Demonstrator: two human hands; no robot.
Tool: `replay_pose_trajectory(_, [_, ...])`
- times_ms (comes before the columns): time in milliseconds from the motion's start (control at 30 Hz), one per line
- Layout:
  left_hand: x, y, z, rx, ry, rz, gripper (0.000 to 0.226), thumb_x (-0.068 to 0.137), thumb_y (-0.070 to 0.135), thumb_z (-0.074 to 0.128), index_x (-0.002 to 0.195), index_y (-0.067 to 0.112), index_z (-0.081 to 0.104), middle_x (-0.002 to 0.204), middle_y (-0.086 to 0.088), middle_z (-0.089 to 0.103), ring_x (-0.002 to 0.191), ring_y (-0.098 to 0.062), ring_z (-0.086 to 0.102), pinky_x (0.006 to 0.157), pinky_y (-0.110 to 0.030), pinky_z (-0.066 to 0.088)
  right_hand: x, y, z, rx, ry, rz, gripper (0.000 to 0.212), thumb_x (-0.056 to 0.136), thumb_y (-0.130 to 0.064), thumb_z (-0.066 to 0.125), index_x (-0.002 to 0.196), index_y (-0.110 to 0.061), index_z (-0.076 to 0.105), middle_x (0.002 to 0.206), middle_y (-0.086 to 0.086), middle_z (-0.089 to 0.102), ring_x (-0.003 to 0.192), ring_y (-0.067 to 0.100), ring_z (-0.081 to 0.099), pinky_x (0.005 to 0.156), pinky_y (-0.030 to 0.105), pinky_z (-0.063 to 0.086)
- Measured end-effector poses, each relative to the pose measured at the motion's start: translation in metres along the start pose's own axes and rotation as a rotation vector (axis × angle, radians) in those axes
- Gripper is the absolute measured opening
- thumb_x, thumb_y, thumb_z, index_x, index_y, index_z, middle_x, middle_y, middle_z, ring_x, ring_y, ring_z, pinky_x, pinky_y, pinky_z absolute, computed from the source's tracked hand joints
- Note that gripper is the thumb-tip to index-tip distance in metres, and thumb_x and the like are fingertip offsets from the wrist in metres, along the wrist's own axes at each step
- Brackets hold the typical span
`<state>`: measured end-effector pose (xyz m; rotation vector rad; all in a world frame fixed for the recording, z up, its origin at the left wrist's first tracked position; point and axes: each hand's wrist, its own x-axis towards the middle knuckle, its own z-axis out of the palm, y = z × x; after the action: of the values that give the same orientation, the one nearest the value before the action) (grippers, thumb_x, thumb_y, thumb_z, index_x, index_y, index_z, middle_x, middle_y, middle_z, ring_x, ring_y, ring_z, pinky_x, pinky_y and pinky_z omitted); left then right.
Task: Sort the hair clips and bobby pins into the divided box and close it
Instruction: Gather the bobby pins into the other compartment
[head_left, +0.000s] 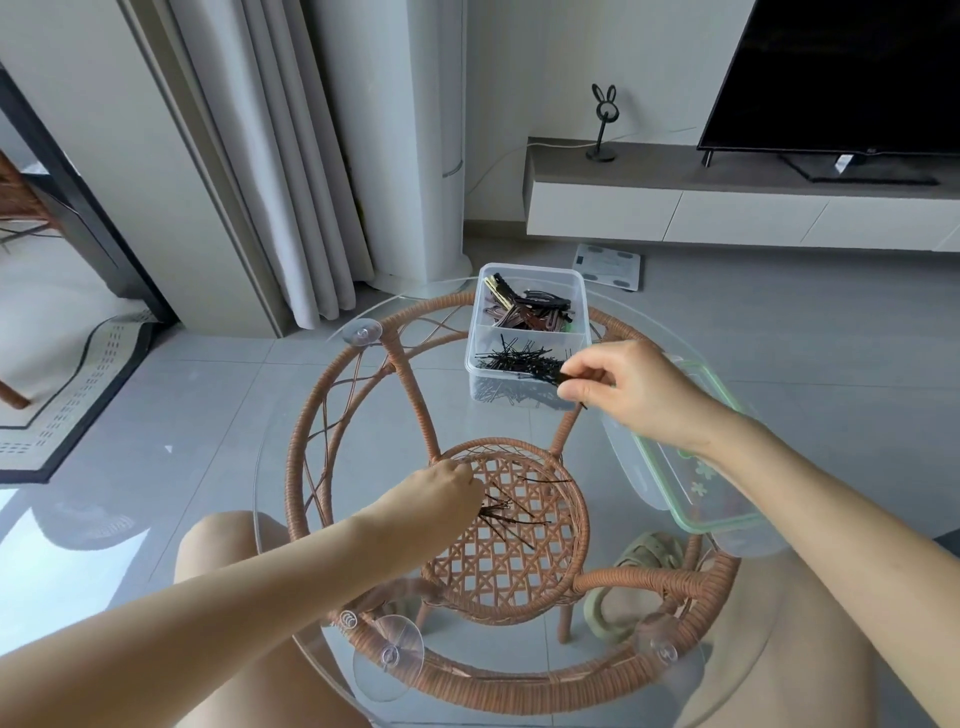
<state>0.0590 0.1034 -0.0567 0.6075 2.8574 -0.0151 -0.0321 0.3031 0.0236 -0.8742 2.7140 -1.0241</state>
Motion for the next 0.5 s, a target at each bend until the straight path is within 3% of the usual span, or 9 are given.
replay_pose_trajectory(100, [0.005, 0.004, -0.003, 0.080, -0.069, 0.039, 0.027, 0.094, 0.004, 0.043, 0.119, 0.000, 0.052, 0.116, -0.015, 0.058, 0.101, -0.025, 0.059, 0.090, -0.030, 0.050, 0.018, 0.004, -0.013, -0.059, 0.079, 0.009, 0.013, 0.083, -0.020, 0.064, 0.087, -0.009, 0.068, 0.083, 0.008, 0.069, 0.078, 0.026, 0.063, 0.075, 0.043, 0.050])
replay_pose_trajectory(200, [0.011, 0.009, -0.004, 0.121, -0.122, 0.061, 0.025, 0.093, 0.003, 0.046, 0.114, -0.001, 0.058, 0.113, -0.016, 0.063, 0.101, -0.026, 0.063, 0.090, -0.031, 0.053, 0.046, 0.008, -0.019, -0.164, 0.092, 0.043, 0.015, 0.084, -0.019, 0.063, 0.087, -0.005, 0.067, 0.084, 0.014, 0.069, 0.078, 0.030, 0.062, 0.075, 0.039, 0.048])
replay_pose_trajectory(400, [0.014, 0.009, -0.013, 0.053, -0.181, -0.030, 0.024, 0.090, -0.003, 0.045, 0.109, 0.000, 0.060, 0.109, -0.016, 0.064, 0.099, -0.029, 0.062, 0.089, -0.033, 0.053, 0.091, 0.011, 0.008, -0.401, -0.126, 0.090, 0.024, 0.081, -0.020, 0.063, 0.081, 0.004, 0.067, 0.085, 0.023, 0.068, 0.079, 0.037, 0.061, 0.066, 0.035, 0.045])
replay_pose_trajectory(500, [0.010, -0.004, -0.022, -0.074, -0.157, -0.092, 0.022, 0.089, 0.003, 0.047, 0.106, 0.002, 0.061, 0.106, -0.012, 0.065, 0.096, -0.026, 0.062, 0.086, -0.032, 0.053, 0.096, 0.014, 0.019, -0.431, -0.195, 0.120, 0.029, 0.083, -0.023, 0.060, 0.060, -0.006, 0.062, 0.064, 0.012, 0.060, 0.062, 0.028, 0.056, 0.060, 0.033, 0.042])
